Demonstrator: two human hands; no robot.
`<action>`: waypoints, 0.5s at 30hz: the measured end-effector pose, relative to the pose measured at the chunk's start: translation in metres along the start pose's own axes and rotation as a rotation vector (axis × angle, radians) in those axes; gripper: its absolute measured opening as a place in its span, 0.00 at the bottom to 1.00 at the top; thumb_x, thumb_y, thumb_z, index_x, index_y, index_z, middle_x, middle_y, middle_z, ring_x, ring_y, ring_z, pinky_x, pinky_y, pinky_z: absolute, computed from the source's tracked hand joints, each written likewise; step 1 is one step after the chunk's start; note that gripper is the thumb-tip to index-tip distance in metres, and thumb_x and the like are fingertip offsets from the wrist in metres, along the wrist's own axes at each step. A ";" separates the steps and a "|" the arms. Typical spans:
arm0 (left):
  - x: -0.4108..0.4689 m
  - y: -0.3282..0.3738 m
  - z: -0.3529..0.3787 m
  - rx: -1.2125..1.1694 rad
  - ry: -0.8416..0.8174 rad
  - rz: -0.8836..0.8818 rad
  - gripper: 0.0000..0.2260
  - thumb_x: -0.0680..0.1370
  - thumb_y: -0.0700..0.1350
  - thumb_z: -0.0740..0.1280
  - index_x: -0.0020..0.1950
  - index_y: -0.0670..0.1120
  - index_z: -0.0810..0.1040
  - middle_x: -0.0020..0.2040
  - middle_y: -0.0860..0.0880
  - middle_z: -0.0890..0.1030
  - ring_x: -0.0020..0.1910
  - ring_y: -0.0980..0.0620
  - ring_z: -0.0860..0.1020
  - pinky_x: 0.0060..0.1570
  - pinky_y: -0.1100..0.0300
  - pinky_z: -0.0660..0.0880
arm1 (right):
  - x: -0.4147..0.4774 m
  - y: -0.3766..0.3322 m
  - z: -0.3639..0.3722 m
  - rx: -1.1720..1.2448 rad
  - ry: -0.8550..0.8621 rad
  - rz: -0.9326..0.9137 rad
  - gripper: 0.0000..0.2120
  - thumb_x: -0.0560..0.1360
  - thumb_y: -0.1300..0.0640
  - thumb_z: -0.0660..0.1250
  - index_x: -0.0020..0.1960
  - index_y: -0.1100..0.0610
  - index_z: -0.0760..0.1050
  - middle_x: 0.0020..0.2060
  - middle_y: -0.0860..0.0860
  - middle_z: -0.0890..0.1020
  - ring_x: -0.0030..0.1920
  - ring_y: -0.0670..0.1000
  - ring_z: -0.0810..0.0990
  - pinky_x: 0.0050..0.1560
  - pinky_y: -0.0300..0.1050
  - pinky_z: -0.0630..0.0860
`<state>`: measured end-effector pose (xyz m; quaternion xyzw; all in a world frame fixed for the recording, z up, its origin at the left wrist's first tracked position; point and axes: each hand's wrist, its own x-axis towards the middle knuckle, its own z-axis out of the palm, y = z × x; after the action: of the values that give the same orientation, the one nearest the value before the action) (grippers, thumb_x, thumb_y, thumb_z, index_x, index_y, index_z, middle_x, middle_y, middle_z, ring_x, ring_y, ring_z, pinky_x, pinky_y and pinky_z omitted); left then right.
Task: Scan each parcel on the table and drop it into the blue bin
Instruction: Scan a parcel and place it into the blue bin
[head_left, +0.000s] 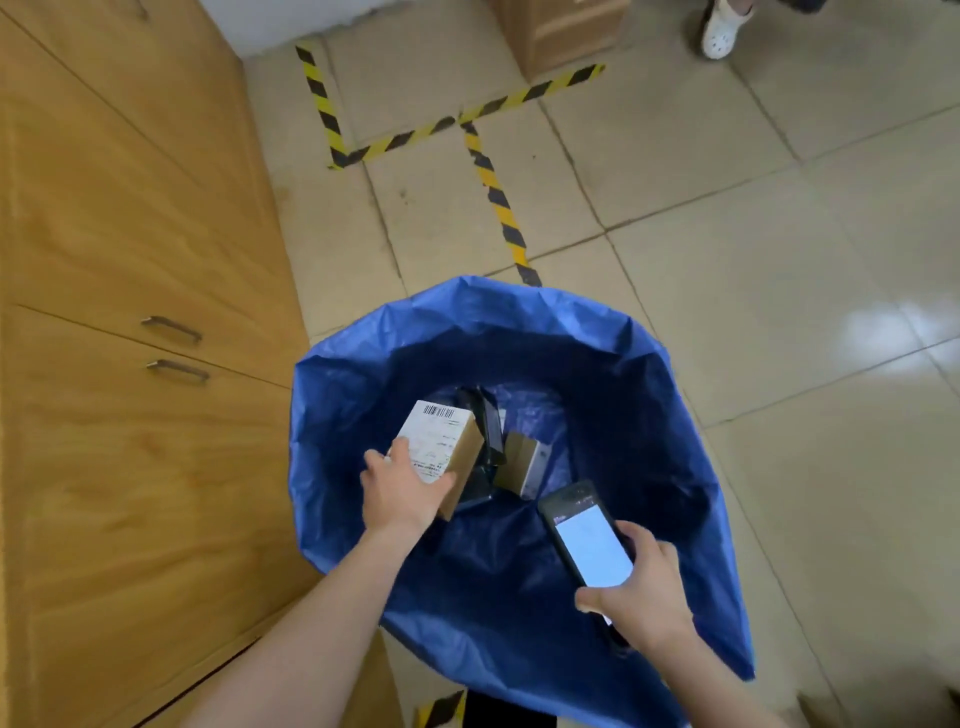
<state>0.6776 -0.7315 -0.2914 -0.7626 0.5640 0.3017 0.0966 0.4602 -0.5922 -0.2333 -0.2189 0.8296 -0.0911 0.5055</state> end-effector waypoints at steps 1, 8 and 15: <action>0.012 -0.001 0.013 0.012 -0.006 -0.011 0.35 0.71 0.61 0.71 0.71 0.49 0.62 0.61 0.42 0.64 0.59 0.40 0.68 0.46 0.50 0.73 | 0.014 0.002 0.009 -0.002 -0.005 0.018 0.45 0.55 0.56 0.77 0.69 0.47 0.64 0.57 0.48 0.64 0.51 0.49 0.72 0.57 0.58 0.75; 0.078 0.002 0.092 0.027 -0.011 -0.002 0.36 0.71 0.61 0.71 0.71 0.49 0.60 0.63 0.42 0.62 0.60 0.39 0.68 0.48 0.47 0.76 | 0.090 0.020 0.058 0.014 -0.047 0.058 0.46 0.57 0.57 0.78 0.70 0.46 0.62 0.59 0.47 0.63 0.51 0.51 0.74 0.57 0.62 0.75; 0.107 -0.001 0.133 0.051 -0.033 0.010 0.42 0.70 0.61 0.72 0.75 0.51 0.52 0.67 0.41 0.57 0.62 0.38 0.65 0.49 0.47 0.75 | 0.128 0.026 0.078 -0.001 -0.044 0.056 0.46 0.58 0.57 0.78 0.71 0.48 0.61 0.62 0.49 0.63 0.55 0.54 0.73 0.58 0.62 0.74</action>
<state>0.6509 -0.7519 -0.4585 -0.7520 0.5735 0.3004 0.1238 0.4716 -0.6217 -0.3822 -0.1978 0.8243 -0.0719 0.5257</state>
